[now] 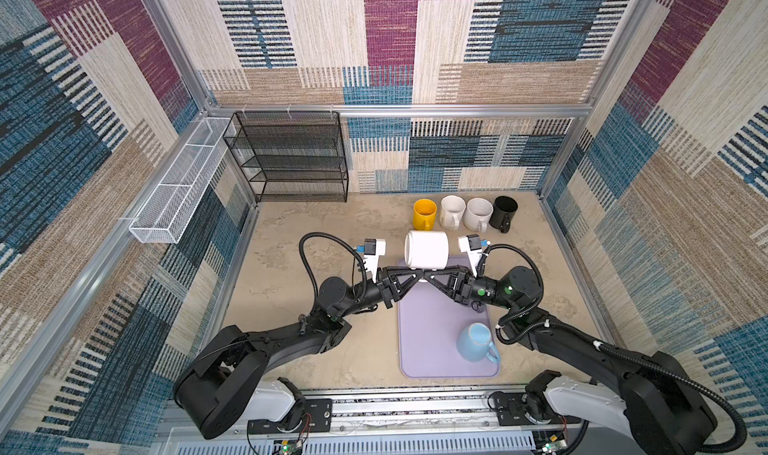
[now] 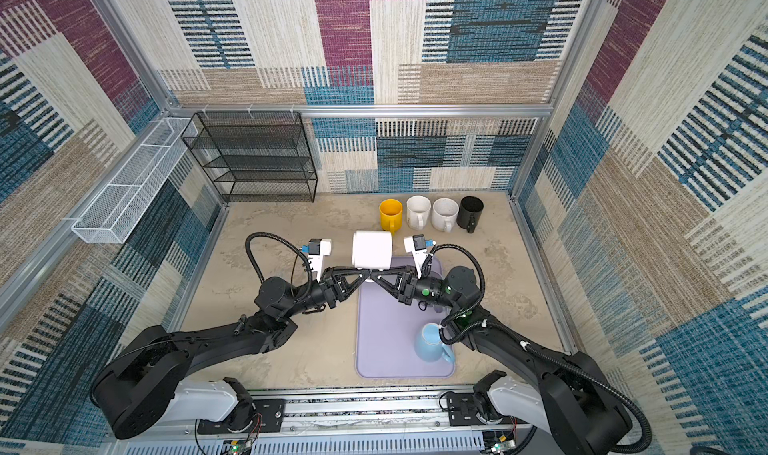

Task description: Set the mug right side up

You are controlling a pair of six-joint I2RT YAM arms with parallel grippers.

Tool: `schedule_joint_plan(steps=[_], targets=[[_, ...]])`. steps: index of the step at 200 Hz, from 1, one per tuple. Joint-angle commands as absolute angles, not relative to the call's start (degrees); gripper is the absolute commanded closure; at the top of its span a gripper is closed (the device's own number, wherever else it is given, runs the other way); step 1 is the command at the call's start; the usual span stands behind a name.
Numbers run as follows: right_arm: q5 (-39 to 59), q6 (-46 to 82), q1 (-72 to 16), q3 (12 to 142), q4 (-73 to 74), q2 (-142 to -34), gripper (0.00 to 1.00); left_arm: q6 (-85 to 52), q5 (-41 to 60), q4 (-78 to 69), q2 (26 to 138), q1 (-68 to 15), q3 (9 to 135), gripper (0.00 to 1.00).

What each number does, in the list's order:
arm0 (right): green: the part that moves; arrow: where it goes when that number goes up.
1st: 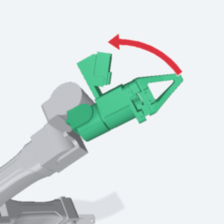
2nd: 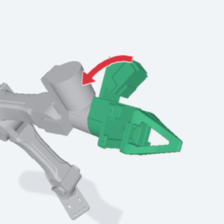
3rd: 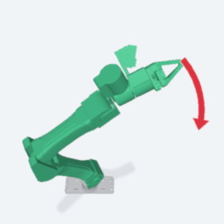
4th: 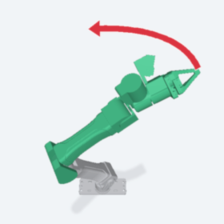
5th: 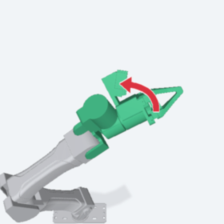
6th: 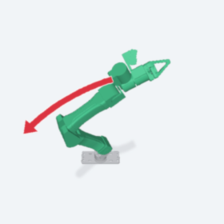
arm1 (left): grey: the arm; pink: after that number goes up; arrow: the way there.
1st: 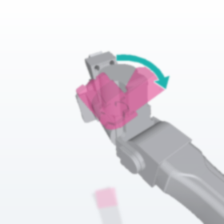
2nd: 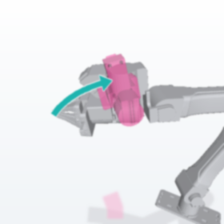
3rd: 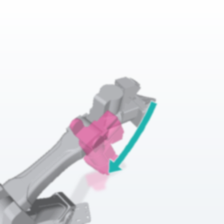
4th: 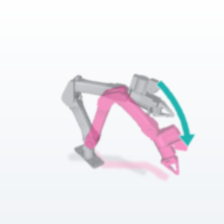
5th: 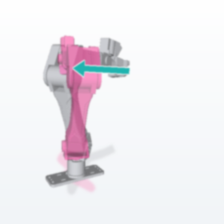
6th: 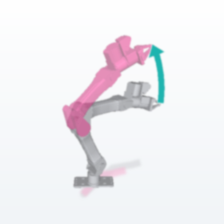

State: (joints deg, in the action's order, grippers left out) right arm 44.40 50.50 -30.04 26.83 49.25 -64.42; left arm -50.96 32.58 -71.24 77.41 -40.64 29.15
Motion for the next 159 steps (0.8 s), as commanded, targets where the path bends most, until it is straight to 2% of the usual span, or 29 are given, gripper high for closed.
schedule_joint_plan(steps=[1,35,72,136,159], targets=[[42.3,51.0,-29.97,26.86,52.35,-63.73,1.0,-49.68,34.68,-70.95,76.46,-40.67,29.27,0.96],[40.64,49.58,-30.03,26.89,49.34,-62.53,1.0,-49.09,34.55,-69.21,75.48,-40.62,29.42,0.8],[40.02,48.3,-30.14,27.13,46.65,-61.75,1.0,-48.44,33.89,-67.28,74.8,-40.64,29.66,0.69],[39.74,45.02,-30.89,28.76,41.14,-61.48,1.0,-47.95,33.71,-66.27,74.32,-40.63,29.6,0.68],[39.99,44.32,-31.04,28.83,39.85,-61.11,1.0,-46.64,30.97,-63.64,73.05,-40.62,29.79,0.72]])
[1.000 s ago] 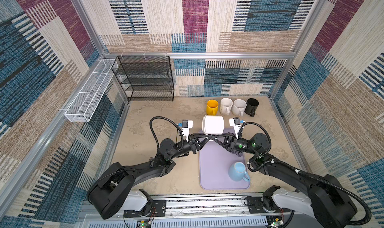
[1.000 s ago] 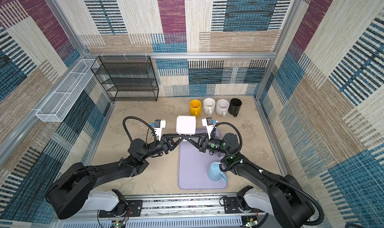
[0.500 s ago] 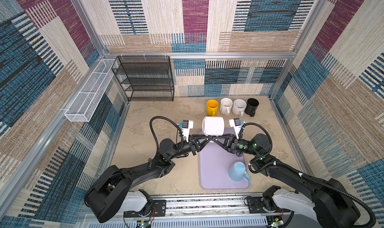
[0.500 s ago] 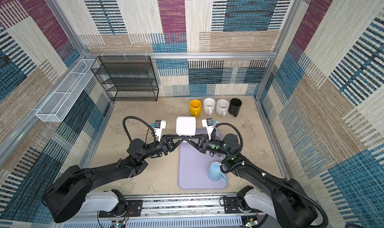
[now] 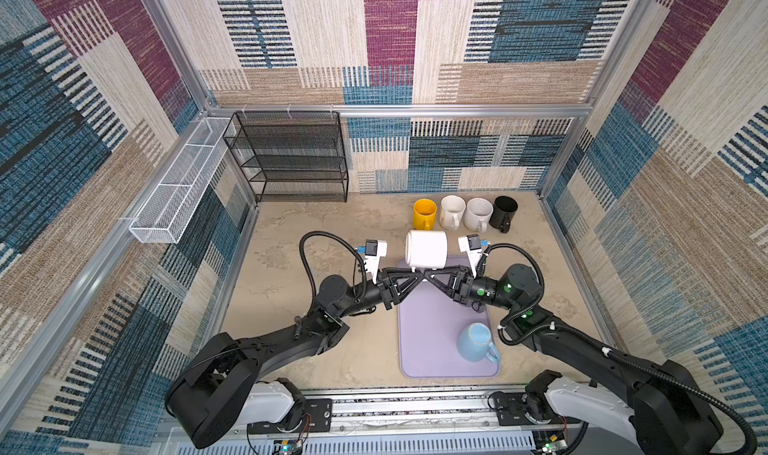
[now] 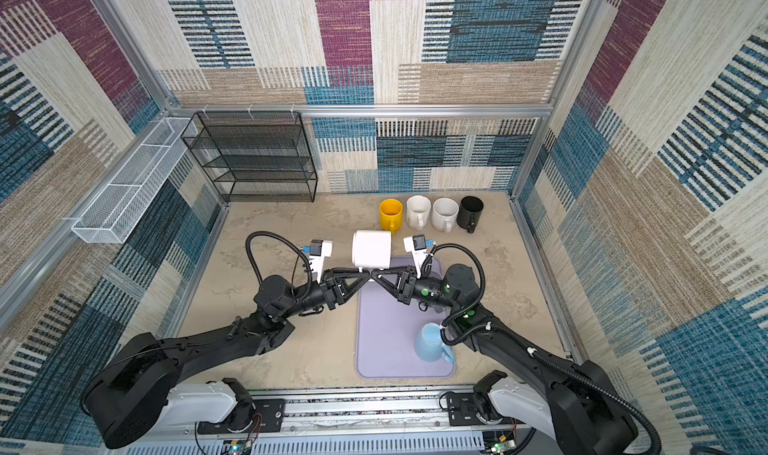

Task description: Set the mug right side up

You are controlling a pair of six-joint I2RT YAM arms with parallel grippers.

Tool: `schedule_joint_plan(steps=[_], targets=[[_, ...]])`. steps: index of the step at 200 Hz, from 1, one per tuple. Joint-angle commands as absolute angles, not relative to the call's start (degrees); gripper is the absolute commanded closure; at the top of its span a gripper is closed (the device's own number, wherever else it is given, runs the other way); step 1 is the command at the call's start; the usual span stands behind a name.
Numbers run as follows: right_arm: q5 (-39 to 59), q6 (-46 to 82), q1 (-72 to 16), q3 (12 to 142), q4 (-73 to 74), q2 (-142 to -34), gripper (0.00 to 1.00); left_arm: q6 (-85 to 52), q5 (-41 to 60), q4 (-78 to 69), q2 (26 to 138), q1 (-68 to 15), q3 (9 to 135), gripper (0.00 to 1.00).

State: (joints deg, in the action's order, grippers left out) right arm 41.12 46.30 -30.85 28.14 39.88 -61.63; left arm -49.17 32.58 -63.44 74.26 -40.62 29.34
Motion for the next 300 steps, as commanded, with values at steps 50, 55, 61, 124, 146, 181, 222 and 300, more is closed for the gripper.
schedule_joint_plan(steps=[50,55,61,124,146,181,222,300], targets=[[39.59,43.67,-31.24,28.87,38.41,-60.14,1.0,-44.79,29.34,-60.25,70.78,-40.62,29.49,0.93],[39.64,43.68,-31.29,28.99,38.43,-60.07,1.0,-44.66,29.41,-59.98,70.7,-40.57,29.61,0.94],[39.64,43.61,-31.33,29.13,38.56,-60.03,1.0,-44.57,29.45,-59.78,70.67,-40.54,29.7,0.96],[39.82,44.54,-31.82,29.45,41.38,-60.03,0.89,-46.66,32.59,-62.41,72.76,-40.67,30.67,1.0],[39.16,44.73,-31.82,29.33,42.14,-60.11,0.85,-47.62,34.8,-63.8,73.83,-40.61,31.04,1.0],[38.06,45.0,-31.88,28.88,43.79,-60.41,0.82,-48.71,35.71,-65.7,74.96,-40.62,31.11,1.0],[37.71,46.03,-31.9,28.72,46.42,-61.52,0.74,-49.26,36.47,-66.62,75.42,-40.64,31.11,1.0],[36.62,46.4,-31.9,28.17,48.25,-61.32,0.86,-49.58,36.93,-66.99,75.92,-40.65,31.2,1.0]])
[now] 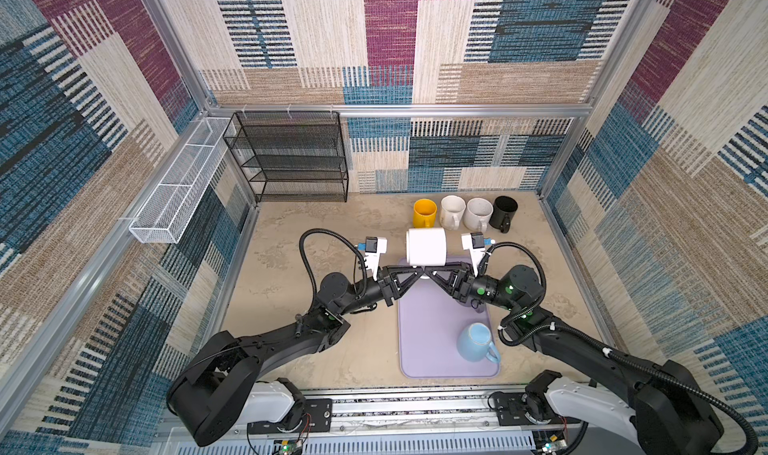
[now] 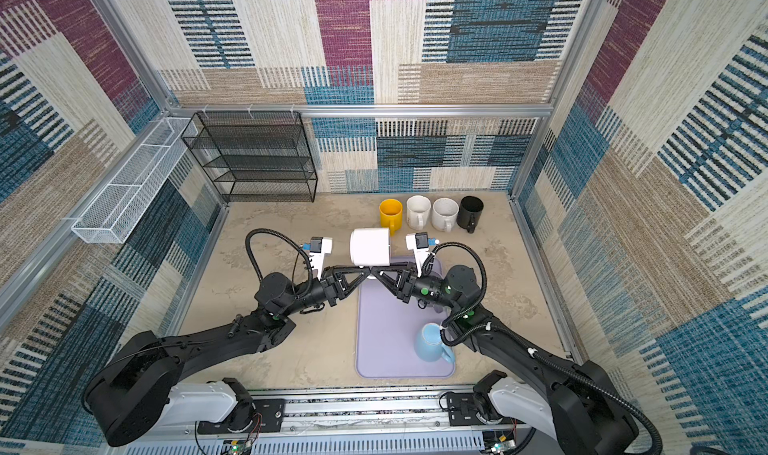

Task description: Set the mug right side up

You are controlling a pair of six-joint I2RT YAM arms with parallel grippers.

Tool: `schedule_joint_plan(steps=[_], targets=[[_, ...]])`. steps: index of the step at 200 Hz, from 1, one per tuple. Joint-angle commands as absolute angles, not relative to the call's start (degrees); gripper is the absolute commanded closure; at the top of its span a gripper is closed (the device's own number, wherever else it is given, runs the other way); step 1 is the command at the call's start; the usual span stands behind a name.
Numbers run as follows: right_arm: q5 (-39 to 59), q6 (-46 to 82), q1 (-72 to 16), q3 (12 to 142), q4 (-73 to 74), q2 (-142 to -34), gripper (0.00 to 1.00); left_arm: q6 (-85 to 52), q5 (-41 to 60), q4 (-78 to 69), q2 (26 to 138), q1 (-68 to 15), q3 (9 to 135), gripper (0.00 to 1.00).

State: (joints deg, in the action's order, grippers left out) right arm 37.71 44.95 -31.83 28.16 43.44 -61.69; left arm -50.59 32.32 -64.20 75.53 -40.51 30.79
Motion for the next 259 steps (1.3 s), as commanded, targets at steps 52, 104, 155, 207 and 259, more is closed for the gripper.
schedule_joint_plan(steps=[52,104,155,207,259], targets=[[36.16,45.82,-31.92,28.36,46.51,-60.75,1.0,-48.67,36.15,-65.33,74.72,-40.62,30.85,0.93],[33.97,43.65,-31.99,29.68,40.96,-59.06,1.0,-44.47,33.82,-56.93,70.47,-40.61,30.65,0.67],[32.27,41.5,-31.91,31.86,35.87,-59.37,1.0,-38.23,30.23,-44.31,65.41,-40.69,30.52,0.63],[30.29,37.73,-31.91,37.48,28.48,-63.33,1.0,-30.67,25.58,-26.73,57.59,-40.64,31.59,0.64],[26.77,31.27,-31.9,49.11,18.44,-71.88,1.0,-27.05,22.52,-18.05,52.32,-40.61,31.77,0.68]])
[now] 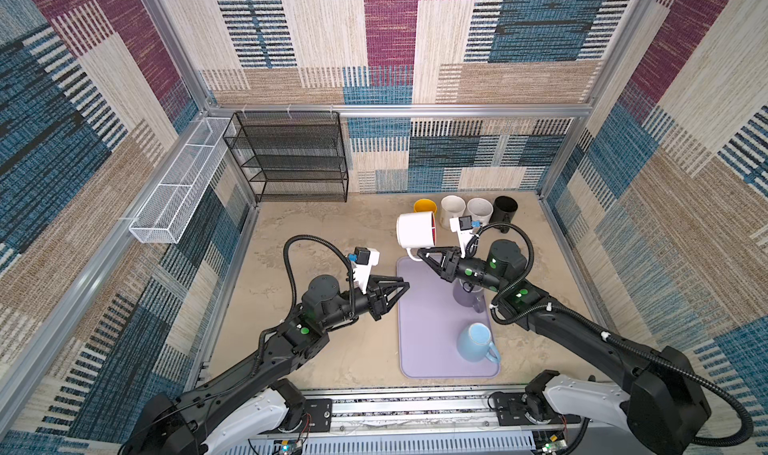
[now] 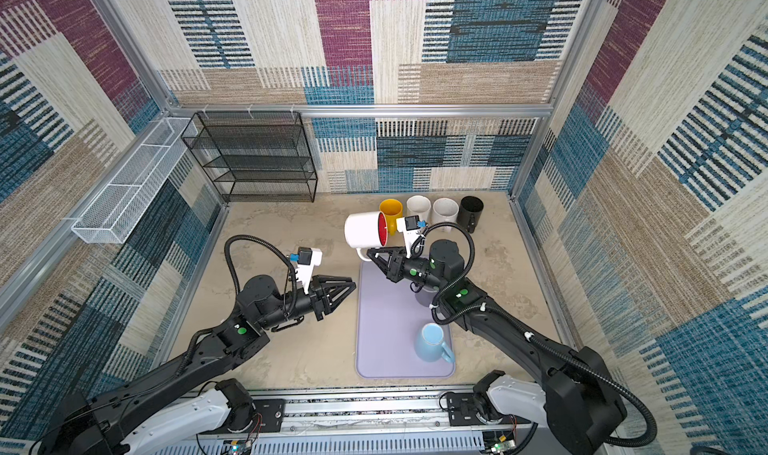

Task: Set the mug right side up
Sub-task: 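Open the left gripper off the handle while the right gripper lifts the mug away, then carry the white mug with the right gripper beside the yellow mug and lower it upright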

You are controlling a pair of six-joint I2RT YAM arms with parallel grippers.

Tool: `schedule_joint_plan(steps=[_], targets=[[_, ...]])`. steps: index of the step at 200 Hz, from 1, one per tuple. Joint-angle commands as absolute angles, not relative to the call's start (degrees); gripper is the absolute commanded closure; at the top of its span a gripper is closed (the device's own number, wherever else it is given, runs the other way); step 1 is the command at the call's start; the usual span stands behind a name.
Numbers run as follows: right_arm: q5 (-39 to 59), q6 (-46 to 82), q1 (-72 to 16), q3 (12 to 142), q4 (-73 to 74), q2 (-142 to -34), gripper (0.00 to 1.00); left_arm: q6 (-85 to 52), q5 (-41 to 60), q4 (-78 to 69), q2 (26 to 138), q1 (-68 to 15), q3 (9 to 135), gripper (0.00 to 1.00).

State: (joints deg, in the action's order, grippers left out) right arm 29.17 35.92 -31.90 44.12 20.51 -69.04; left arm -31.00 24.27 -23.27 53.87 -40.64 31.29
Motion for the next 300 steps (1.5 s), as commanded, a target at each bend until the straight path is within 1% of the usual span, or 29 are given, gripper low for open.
schedule_joint_plan(steps=[1,67,142,183,246,270,300], targets=[[26.62,31.04,-31.9,49.74,17.79,-72.26,1.0,-27.02,22.51,-17.99,52.22,-40.61,31.75,0.68],[18.8,26.73,-31.92,64.69,5.02,-83.82,1.0,-25.58,21.26,-13.83,48.73,-40.61,31.82,0.7],[11.44,23.83,-31.99,75.3,-3.59,-93.35,1.0,-24.04,19.88,-11.35,47.25,-40.65,31.93,0.72],[7.53,22.18,-32.24,80.91,-8.16,-99.57,1.0,-23.52,16.54,-8.86,45.41,-40.62,32.08,0.74],[-1.72,21.62,-34.01,92.15,-16.25,-111.0,1.0,-22.37,13.98,-5.67,42.9,-40.66,31.82,0.76],[-3.98,22.01,-34.19,98.76,-21.41,-116.31,1.0,-22.03,13.56,-4.81,42.41,-40.62,31.83,0.76],[-5.64,22.24,-34.28,103.2,-24.05,-120.74,1.0,-20.96,12.17,-2.2,41.2,-40.6,32.16,0.76]])
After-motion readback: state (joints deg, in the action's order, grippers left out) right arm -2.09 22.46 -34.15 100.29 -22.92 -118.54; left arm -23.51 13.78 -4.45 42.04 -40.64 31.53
